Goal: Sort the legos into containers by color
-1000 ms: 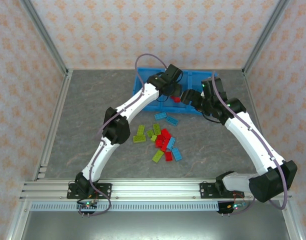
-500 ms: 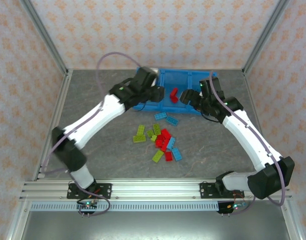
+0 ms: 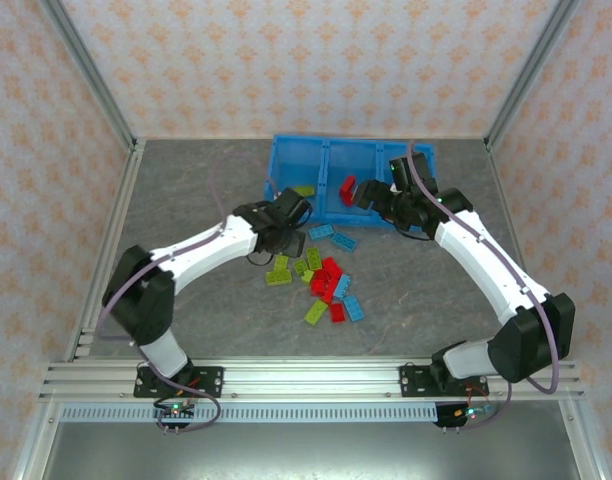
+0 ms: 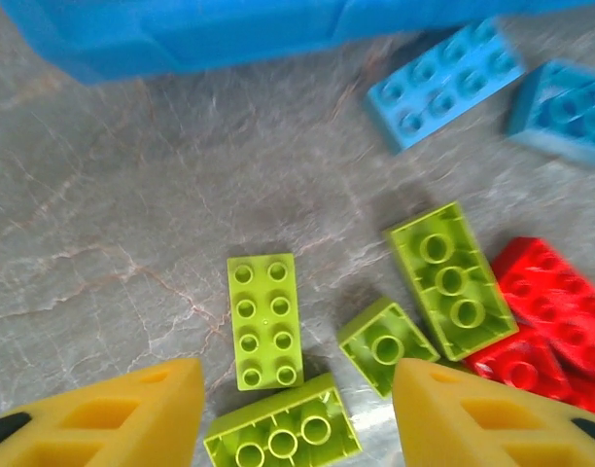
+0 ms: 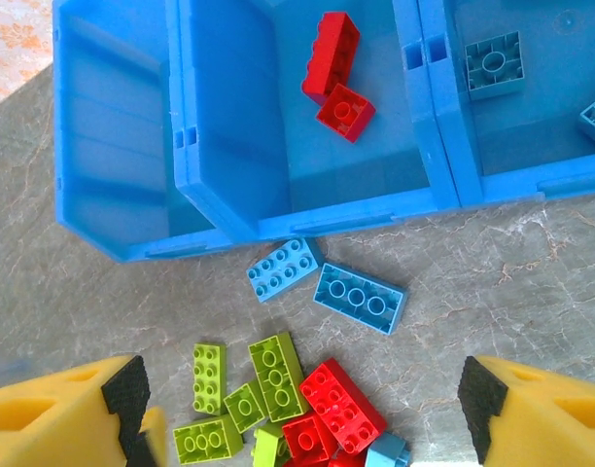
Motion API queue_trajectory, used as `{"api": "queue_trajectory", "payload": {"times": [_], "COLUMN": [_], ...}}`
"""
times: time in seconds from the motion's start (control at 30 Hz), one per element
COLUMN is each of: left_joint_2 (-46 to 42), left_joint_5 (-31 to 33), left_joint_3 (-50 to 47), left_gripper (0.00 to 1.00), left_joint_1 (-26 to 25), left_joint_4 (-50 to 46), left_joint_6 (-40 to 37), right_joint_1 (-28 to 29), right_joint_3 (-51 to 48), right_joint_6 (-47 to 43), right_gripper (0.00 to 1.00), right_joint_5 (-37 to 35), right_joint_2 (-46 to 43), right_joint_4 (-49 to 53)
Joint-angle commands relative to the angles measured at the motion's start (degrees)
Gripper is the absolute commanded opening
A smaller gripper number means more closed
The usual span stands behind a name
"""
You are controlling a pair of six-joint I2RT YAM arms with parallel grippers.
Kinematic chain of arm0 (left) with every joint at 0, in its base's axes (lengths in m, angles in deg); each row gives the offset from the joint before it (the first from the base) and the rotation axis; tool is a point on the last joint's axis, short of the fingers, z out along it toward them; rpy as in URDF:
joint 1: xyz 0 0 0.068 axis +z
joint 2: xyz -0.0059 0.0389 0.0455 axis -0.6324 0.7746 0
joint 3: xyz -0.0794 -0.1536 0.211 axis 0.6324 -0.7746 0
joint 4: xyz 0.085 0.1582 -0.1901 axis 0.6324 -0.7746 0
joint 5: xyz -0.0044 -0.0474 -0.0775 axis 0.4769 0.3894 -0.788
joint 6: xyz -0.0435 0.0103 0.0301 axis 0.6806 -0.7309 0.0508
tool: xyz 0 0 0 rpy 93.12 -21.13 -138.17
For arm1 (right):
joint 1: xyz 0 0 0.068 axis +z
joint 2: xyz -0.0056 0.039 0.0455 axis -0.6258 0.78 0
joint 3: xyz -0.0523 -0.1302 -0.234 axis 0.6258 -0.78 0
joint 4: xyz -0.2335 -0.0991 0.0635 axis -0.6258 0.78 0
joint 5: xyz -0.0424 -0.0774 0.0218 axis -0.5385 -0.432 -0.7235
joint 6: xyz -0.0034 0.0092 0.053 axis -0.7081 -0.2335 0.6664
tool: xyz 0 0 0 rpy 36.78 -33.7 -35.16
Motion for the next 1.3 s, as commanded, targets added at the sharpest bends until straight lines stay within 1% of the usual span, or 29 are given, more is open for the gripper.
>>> {"api": "queue_trajectory", "payload": {"times": [0.0,0.17,0.37,0.43,0.47,0.53,0.63,0.73,0.8,0.83,0.93,1.0,1.03,1.13,1.27], "left_joint_2": [3.75,9.38,11.51,11.51,13.36,14.16,15.41,16.34,16.43,16.15,14.75,12.84,12.22,6.01,1.19], "left_joint_5": [2.71,-0.32,-8.21,-9.12,-9.42,-9.08,-6.80,-4.13,-3.95,-4.09,-5.18,-6.28,-6.74,-6.48,-3.09], "left_joint_3": [2.47,2.97,1.00,0.58,0.51,0.24,-0.04,-0.35,-0.93,-1.38,-2.62,-2.94,-2.74,-0.54,5.50], "left_gripper": [0.57,0.57,0.57,0.57,0.57,0.57,0.55,0.50,0.47,0.45,0.33,0.29,0.28,0.27,0.28], "left_joint_1": [1.91,4.37,5.27,5.38,5.39,5.38,5.43,5.41,5.39,5.38,5.40,5.48,5.61,5.71,5.72], "left_joint_4": [-0.59,0.13,4.61,5.34,5.43,5.78,4.98,3.70,3.51,3.79,4.87,5.36,5.43,4.60,4.33], "left_joint_6": [0.33,1.13,-0.70,-0.27,-0.10,0.44,0.90,0.88,0.85,0.98,1.33,1.50,1.57,1.28,-0.56], "right_joint_1": [-0.03,-0.10,-0.10,-0.04,-0.03,-0.04,-0.07,-0.10,-0.03,-0.07,-0.09,-0.01,0.06,0.40,2.34], "right_joint_3": [2.44,2.28,1.91,1.89,1.87,1.90,1.91,1.99,2.00,2.00,2.02,1.90,1.66,0.41,-1.02], "right_joint_6": [-0.27,-0.50,-0.58,-0.62,-0.60,-0.50,-0.49,-0.59,-0.60,-0.59,-0.58,-0.90,-1.30,-2.15,-2.87], "right_gripper": [0.85,0.85,0.85,0.85,0.85,0.85,0.85,0.85,0.85,0.85,0.85,0.85,0.85,0.85,0.85], "right_joint_5": [-0.04,-0.48,-0.76,-0.81,-0.85,-0.85,-0.77,-0.85,-0.72,-0.53,0.14,1.50,2.97,8.48,12.21], "right_joint_2": [-0.12,-0.49,-0.35,-0.35,-0.36,-0.51,-0.56,-0.59,-0.52,-0.55,-0.63,-0.67,-0.81,-1.64,-2.94], "right_joint_4": [2.24,2.98,2.98,2.97,2.94,2.97,3.02,3.15,3.24,3.24,3.04,2.61,1.95,-1.06,-4.16]}}
